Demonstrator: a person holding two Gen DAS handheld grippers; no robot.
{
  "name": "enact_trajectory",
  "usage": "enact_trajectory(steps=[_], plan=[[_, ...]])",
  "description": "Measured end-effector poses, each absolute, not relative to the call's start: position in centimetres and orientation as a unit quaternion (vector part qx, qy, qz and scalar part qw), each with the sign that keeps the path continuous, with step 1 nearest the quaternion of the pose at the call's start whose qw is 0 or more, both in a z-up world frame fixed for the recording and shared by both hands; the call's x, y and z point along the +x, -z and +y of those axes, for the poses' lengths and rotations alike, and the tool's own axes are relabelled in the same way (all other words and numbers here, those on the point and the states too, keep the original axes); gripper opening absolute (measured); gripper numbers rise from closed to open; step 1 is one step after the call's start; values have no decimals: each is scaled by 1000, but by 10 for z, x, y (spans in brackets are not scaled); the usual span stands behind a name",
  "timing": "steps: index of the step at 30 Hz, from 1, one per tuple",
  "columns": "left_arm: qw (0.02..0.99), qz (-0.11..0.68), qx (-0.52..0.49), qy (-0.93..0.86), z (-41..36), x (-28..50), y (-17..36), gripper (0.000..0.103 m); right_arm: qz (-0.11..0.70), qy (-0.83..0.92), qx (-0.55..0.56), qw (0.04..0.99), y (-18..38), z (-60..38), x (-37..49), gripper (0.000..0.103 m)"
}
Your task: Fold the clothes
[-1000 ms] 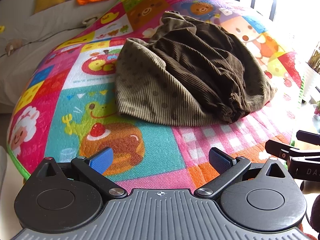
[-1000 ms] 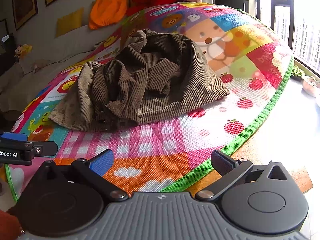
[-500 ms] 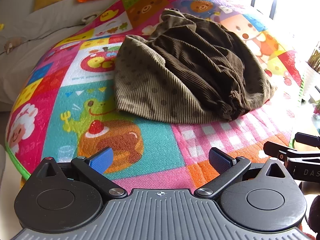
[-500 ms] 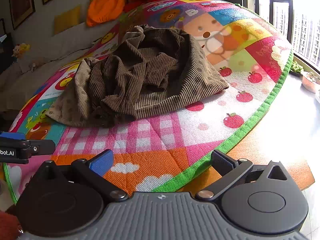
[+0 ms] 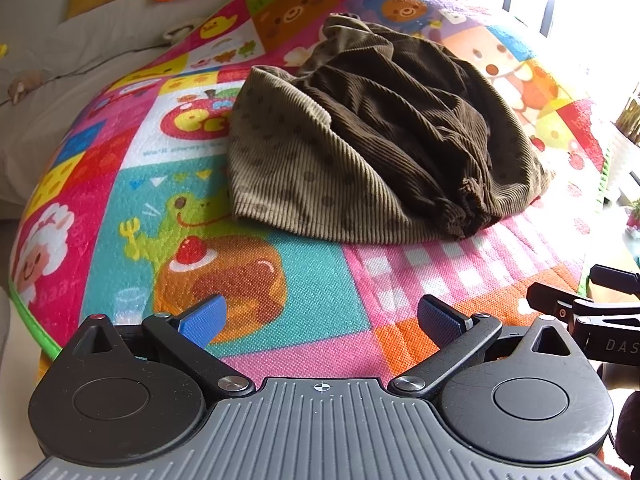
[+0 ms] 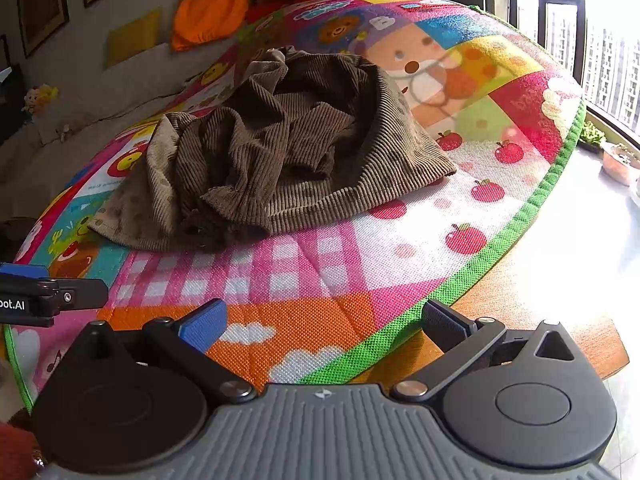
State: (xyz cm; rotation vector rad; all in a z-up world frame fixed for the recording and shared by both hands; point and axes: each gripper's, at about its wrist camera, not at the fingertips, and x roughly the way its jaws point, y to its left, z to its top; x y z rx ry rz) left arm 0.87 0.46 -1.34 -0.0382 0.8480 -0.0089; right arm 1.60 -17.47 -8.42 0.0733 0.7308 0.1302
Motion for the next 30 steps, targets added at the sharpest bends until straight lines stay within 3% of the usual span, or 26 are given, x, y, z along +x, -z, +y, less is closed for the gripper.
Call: enact_trajectory(steps=[30], plan=[[906,422,-23,5,8,15,15,103,360,-67,24,930,82,-174,20,103]])
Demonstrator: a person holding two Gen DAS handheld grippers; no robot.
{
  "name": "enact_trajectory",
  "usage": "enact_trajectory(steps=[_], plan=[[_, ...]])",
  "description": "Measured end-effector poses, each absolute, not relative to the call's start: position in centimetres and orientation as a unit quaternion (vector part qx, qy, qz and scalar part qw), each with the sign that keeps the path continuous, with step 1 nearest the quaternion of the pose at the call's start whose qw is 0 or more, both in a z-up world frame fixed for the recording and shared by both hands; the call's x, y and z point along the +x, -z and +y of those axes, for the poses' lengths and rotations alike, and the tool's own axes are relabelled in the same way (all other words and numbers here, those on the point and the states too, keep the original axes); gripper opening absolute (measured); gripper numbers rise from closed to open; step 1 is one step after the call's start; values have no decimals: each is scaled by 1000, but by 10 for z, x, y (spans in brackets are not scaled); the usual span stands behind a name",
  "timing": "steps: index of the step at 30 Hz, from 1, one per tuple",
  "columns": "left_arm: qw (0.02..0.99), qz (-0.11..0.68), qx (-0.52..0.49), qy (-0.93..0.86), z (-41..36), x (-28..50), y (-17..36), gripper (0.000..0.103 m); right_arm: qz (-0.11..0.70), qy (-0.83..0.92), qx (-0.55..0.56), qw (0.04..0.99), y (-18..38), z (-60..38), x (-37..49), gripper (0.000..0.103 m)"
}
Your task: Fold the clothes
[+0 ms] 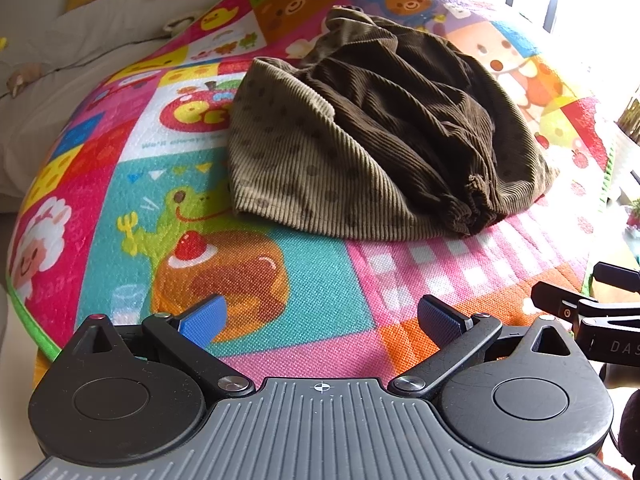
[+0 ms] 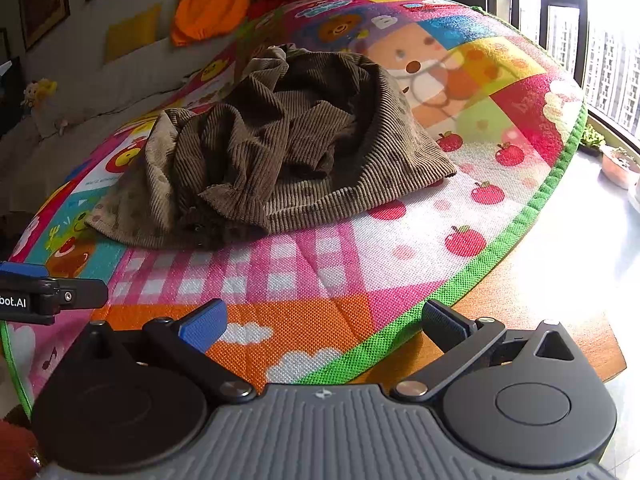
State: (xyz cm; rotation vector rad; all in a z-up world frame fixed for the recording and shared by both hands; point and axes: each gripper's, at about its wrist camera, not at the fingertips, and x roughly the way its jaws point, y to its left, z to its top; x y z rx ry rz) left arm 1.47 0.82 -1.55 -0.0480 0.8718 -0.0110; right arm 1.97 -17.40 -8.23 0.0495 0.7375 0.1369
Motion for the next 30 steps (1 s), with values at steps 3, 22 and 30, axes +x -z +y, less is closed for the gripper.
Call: enact_trajectory(steps=[3,22,30], plan=[[906,421,-31,13,15,24,11,103,353,-75,11,933,76,-176,23,103],[912,409,-33,17,33,176,-1,103,370,-98,193,903,71,-233,185,103],[899,431,-68,40,51,189,22,103,343,-102,236,903,84,-239,178,103]])
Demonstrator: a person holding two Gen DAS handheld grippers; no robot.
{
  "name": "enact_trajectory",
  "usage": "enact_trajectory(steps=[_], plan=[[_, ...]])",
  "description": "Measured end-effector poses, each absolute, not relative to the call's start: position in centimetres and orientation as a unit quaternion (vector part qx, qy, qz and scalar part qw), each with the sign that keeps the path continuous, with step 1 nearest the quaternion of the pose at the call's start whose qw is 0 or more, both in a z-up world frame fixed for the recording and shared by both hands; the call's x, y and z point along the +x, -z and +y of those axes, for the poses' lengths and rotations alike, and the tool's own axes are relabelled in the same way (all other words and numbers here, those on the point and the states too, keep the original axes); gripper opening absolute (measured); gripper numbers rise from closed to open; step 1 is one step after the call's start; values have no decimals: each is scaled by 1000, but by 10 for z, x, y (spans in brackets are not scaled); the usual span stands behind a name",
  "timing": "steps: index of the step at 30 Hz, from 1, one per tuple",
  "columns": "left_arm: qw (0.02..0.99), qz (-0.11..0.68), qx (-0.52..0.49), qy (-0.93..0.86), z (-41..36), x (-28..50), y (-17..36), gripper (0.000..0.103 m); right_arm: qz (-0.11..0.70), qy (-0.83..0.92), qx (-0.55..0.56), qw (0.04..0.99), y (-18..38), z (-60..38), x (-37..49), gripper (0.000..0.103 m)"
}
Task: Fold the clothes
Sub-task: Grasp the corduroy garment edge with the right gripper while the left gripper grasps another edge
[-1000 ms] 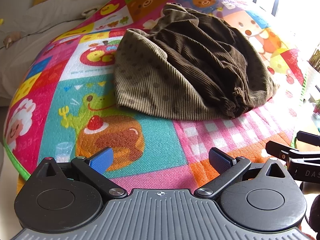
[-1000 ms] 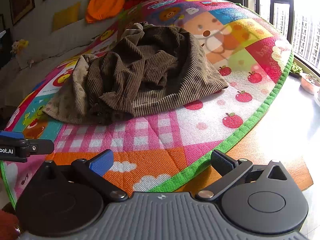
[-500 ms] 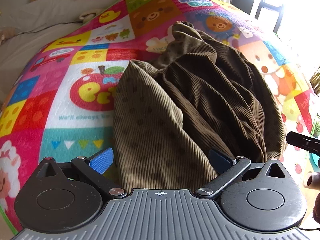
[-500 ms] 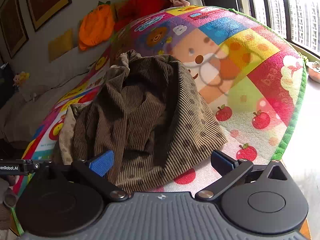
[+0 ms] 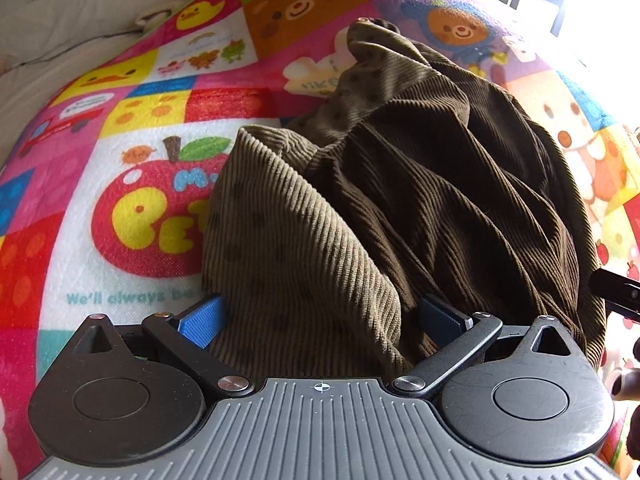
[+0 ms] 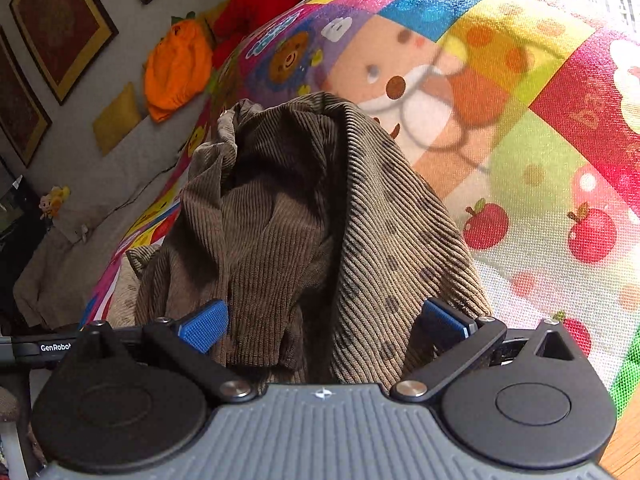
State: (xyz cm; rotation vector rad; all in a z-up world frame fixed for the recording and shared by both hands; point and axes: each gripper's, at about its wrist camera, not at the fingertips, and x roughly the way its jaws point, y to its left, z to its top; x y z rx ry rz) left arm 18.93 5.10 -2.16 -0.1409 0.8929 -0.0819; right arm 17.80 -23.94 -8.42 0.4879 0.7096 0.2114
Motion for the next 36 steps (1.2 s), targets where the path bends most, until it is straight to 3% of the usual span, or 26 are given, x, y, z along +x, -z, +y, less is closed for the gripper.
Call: enact_trajectory(steps=[8,15,18,24,26,27,28,29,30,32,33,36], plan=[[914,394,-23,99,56,166,30,103,336,-126,231,905,86,-243,179,103],[921,362,-109,93,88,178,6,103,280,-104,116,947,69,-237,170,103],[934,339,-87,72,94,200,2,103,258,-84,59,961,57,-239,188,103],[915,379,-104,94,91,236,26,102,287,-84,42,953,63,-239,248,79],[915,379,-98,97,86,237,29,99,306,-91,44,947,73,-236,263,59],[917,378,-92,93,84,236,28,91,316,-94,55,943,77,-235,268,55],[916,379,-89,96,83,233,27,85,324,-99,69,938,80,-234,270,42],[916,380,-87,98,82,230,26,73,327,-105,75,936,81,-233,267,30],[915,381,-85,101,80,226,24,56,329,-110,79,935,81,-231,263,26],[914,383,-81,106,78,220,22,38,333,-120,86,931,80,-227,255,11],[914,384,-79,109,77,217,20,31,334,-125,86,930,79,-226,249,11],[909,389,-81,124,76,190,17,25,337,-143,81,927,75,-224,222,9]])
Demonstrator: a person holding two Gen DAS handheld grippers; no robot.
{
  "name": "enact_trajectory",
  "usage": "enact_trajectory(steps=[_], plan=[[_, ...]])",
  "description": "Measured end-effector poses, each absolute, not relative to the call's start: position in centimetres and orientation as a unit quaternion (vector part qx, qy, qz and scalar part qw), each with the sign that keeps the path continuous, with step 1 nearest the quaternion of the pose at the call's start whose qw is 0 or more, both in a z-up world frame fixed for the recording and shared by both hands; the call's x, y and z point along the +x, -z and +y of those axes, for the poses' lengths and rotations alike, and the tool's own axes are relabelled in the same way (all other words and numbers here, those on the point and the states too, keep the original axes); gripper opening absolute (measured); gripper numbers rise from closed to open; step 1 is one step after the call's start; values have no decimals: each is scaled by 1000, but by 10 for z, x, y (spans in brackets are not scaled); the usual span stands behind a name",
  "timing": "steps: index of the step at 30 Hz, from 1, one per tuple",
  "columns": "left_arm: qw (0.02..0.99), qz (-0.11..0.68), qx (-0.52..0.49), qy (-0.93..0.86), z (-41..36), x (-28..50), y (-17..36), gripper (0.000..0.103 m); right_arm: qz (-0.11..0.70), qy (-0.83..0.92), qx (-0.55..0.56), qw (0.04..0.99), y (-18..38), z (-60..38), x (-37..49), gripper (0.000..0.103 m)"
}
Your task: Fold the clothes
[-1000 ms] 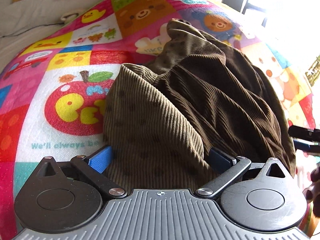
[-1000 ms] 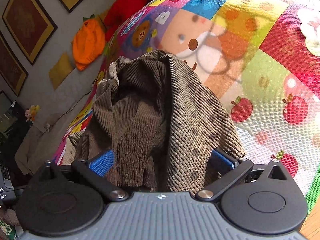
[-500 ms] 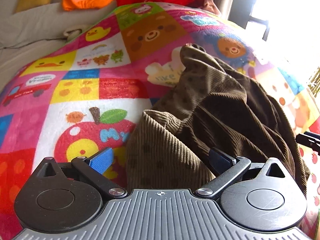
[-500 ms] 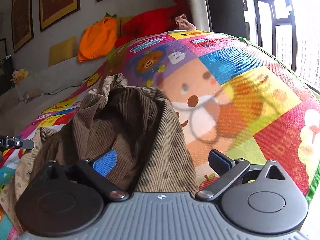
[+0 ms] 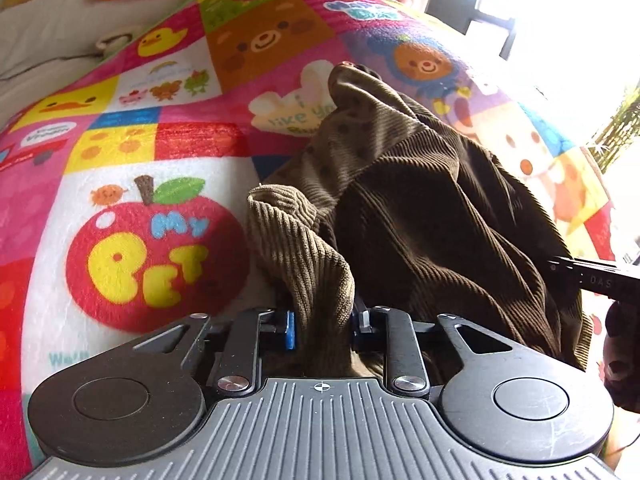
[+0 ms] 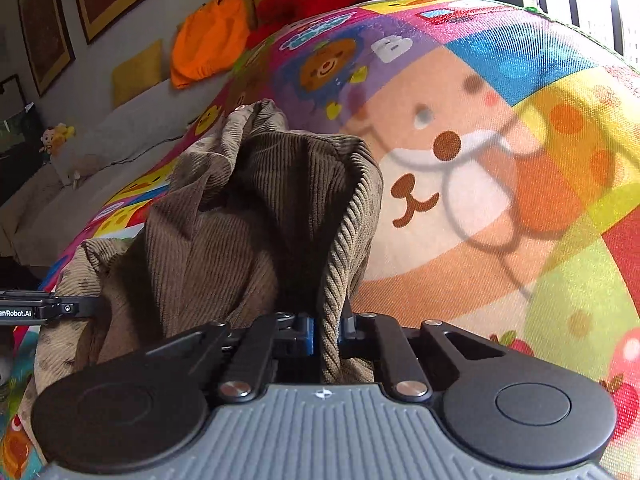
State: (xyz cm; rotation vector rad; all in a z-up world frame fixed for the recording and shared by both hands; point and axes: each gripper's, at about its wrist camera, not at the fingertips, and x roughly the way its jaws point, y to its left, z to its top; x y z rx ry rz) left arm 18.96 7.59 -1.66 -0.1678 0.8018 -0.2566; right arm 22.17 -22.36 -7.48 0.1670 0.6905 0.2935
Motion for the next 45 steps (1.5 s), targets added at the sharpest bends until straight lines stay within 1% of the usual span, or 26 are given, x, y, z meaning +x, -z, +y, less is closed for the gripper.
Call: enact_trajectory(steps=[7,8,9,10,12,14,16,18,20,24,26,27,28,29,30,31,32,33,35,36,38,39,40,41,44,45], plan=[[900,400,-74,156,79,88,14,25,348,-157,98,919,81,-248,114,9],[900,400,-75,155,81,75,11,30,344,-153,95,921,81,-251,102,9],[900,400,-76,155,82,62,8,40,339,-148,91,925,79,-253,91,9],[904,389,-73,160,82,52,-1,48,333,-143,86,928,78,-256,80,9],[911,368,-68,172,81,31,-19,81,322,-133,76,934,76,-261,57,9],[915,345,-58,202,70,19,-36,95,306,-120,67,942,72,-265,38,11],[916,323,-50,232,59,8,-53,95,288,-112,62,949,64,-265,30,11],[899,338,-62,272,39,11,-50,96,270,-114,63,954,55,-265,25,16],[878,374,-64,291,17,18,-36,96,254,-119,64,958,46,-263,23,29],[851,423,2,312,-38,19,-6,96,235,-125,56,962,34,-259,15,39],[845,431,53,313,-57,15,5,96,231,-132,47,963,30,-257,9,53],[846,430,68,307,-59,16,9,96,231,-137,39,963,30,-255,5,56],[848,429,83,301,-60,16,14,94,233,-147,27,961,31,-251,2,63],[849,427,98,295,-62,16,18,75,239,-162,11,957,34,-243,-1,67],[850,425,112,290,-62,16,21,56,247,-178,-6,953,39,-235,-3,69],[854,416,117,289,-56,16,20,51,255,-193,-23,947,43,-228,-6,70],[856,411,114,292,-50,16,18,35,262,-209,-40,941,48,-220,-9,72],[860,405,106,293,-41,16,14,22,268,-225,-66,934,54,-209,-11,72],[877,384,99,273,-23,20,5,16,271,-244,-124,923,67,-189,-14,72],[886,371,95,260,-13,23,-1,16,271,-247,-159,917,75,-178,-14,72],[903,358,66,226,15,33,-15,15,274,-249,-175,912,81,-168,-3,70],[912,351,51,207,29,39,-23,14,276,-250,-179,911,83,-163,2,64],[923,337,41,183,43,46,-31,14,278,-253,-174,910,81,-162,9,40],[932,323,31,159,57,53,-40,13,278,-257,-163,911,74,-163,19,24],[955,283,10,84,100,79,-62,13,243,-241,-144,928,39,-171,51,14],[961,270,5,57,114,88,-69,13,227,-227,-138,937,24,-176,64,13]])
